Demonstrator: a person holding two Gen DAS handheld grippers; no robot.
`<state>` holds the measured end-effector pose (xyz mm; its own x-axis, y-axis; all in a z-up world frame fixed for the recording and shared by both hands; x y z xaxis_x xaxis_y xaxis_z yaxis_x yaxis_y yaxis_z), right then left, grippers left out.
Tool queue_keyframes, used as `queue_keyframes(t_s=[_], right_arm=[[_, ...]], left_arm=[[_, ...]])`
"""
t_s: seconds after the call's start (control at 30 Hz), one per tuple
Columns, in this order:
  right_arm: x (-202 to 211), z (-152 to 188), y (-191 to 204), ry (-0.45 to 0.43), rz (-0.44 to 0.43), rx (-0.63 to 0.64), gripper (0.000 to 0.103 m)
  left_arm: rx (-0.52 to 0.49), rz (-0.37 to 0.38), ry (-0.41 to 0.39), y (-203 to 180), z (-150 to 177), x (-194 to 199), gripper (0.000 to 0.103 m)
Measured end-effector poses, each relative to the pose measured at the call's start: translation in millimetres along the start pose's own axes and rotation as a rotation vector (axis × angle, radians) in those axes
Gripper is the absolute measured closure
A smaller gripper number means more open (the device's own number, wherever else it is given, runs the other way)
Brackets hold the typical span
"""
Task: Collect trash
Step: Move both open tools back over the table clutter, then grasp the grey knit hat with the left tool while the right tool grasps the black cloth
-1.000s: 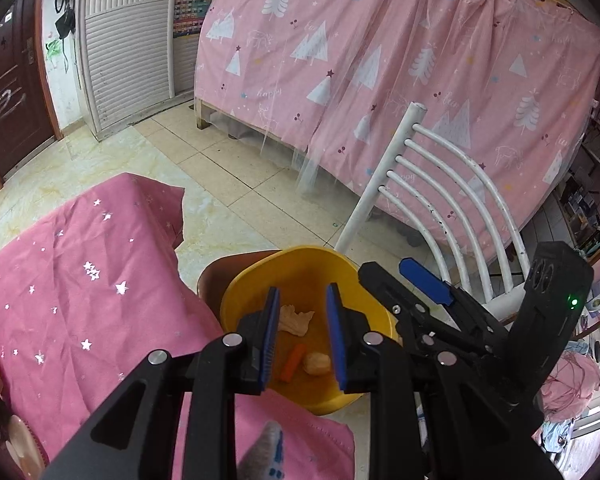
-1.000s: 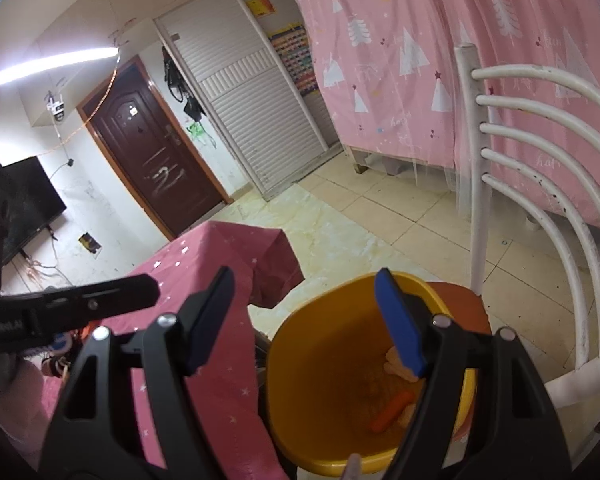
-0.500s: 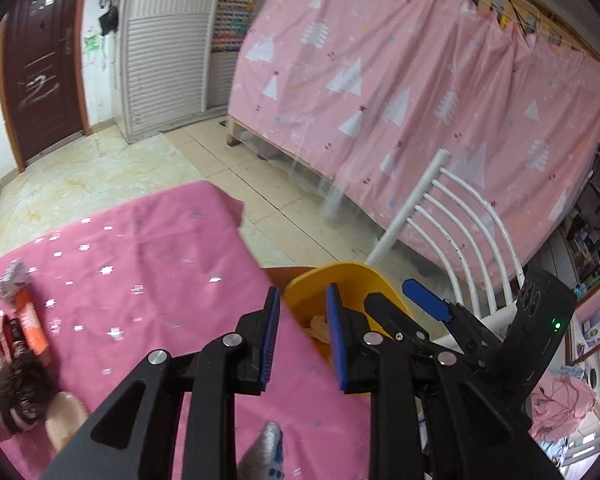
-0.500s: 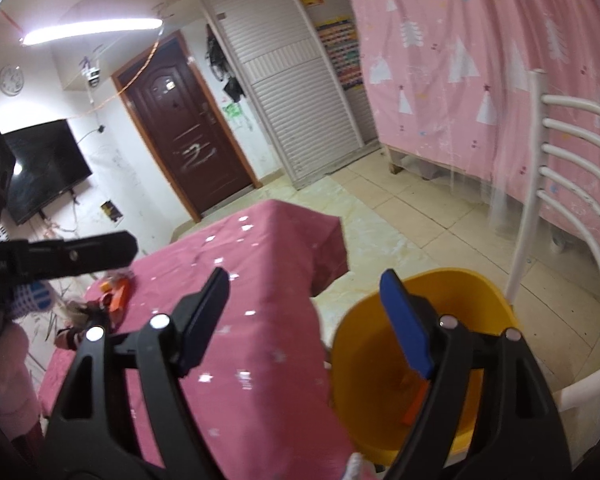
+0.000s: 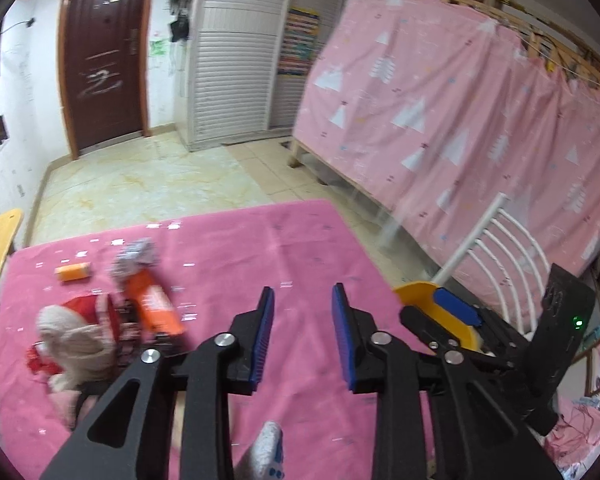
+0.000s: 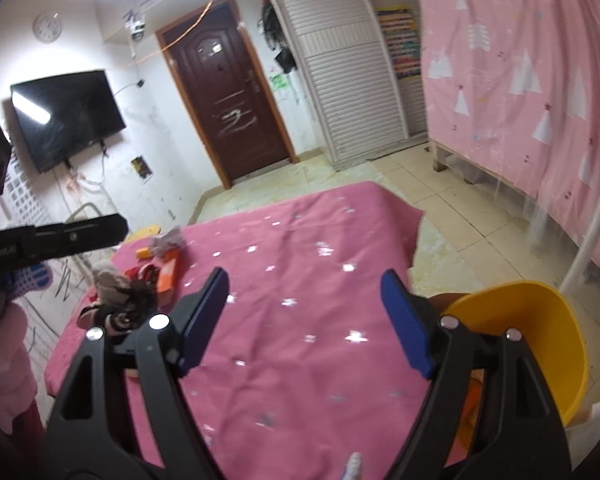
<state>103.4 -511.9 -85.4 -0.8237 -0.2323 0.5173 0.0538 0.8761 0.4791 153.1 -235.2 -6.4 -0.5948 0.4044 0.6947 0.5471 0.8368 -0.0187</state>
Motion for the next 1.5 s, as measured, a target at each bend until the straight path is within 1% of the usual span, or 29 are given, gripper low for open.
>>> queue_keyframes(t_s=[0.1, 0.27, 0.33, 0.4, 0.53, 0.7, 0.83, 0.93, 1.1, 1.23, 1.33, 1.37, 1.4, 1.43, 1.47, 1.5], right_arm=[[-12.0, 5.2, 22.1, 0.026, -0.016, 0.029, 0.027], [-29.5, 14.8, 51.2, 0.063, -0.031, 0.067, 0.027], [-36.6, 19.8, 62.9, 0.08, -0.037, 0.083, 0.026], [-41.5, 24.3, 70.4, 0.093, -0.042, 0.094, 0.023], [-53.3, 33.9, 89.4, 0.13, -0.057, 0.126, 0.022], [-65.1, 47.3, 113.3, 0.174, -0.082, 0.163, 0.02], [-76.1, 57.7, 131.6, 0.213, -0.105, 0.184, 0.019], [-84.9, 66.7, 144.1, 0.245, -0.119, 0.203, 0.019], [-100.2, 78.2, 158.5, 0.283, -0.125, 0.219, 0.019], [-111.1, 79.8, 160.1, 0.304, -0.124, 0.207, 0.019], [-117.3, 81.6, 160.2, 0.323, -0.128, 0.198, 0.019], [-119.0, 81.8, 160.1, 0.327, -0.127, 0.194, 0.022], [-120.3, 82.2, 159.9, 0.332, -0.125, 0.192, 0.032], [-122.2, 82.6, 160.0, 0.338, -0.121, 0.192, 0.036], [-123.2, 83.1, 159.7, 0.344, -0.121, 0.19, 0.043], [-124.1, 83.6, 159.5, 0.35, -0.123, 0.187, 0.052]], left_arm=[[0.024, -0.037, -0.006, 31.8, 7.2, 9.3, 0.072], [0.073, -0.097, -0.001, 83.6, 20.6, 18.6, 0.068], [0.09, -0.11, 0.003, 98.9, 24.1, 19.4, 0.066], [0.102, -0.116, 0.004, 111.6, 29.5, 20.7, 0.064], [0.134, -0.13, 0.014, 135.4, 38.5, 18.0, 0.061], [0.17, -0.155, 0.039, 162.7, 54.3, 9.4, 0.055], [0.189, -0.169, 0.057, 177.4, 66.1, 1.3, 0.051], [0.183, -0.178, 0.062, 182.0, 69.5, -2.4, 0.046], [0.209, -0.196, 0.072, 196.9, 76.0, -6.8, 0.038], [0.214, -0.187, 0.102, 201.5, 83.8, -16.9, 0.037], [0.202, -0.165, 0.108, 199.8, 86.0, -24.0, 0.037], [0.197, -0.151, 0.111, 197.7, 86.1, -27.0, 0.038], [0.195, -0.146, 0.11, 196.8, 86.5, -28.6, 0.042], [0.194, -0.142, 0.106, 195.5, 86.5, -29.7, 0.048], [0.182, -0.146, 0.099, 192.8, 85.8, -30.1, 0.052], [0.171, -0.155, 0.093, 190.8, 85.2, -30.0, 0.055]])
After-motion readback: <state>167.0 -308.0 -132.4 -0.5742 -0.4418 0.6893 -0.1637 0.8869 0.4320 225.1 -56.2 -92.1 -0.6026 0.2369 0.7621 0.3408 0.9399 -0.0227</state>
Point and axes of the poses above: each gripper's, at about its wrist camera, not at the fingertips, and x roughly against the way its jaws point, y to its left, z to its underside, the point moved 6 cm from there along -x, roughly the way its jaws point, and after that the axes turned 13 degrees about -x, right-handed, at the moved point
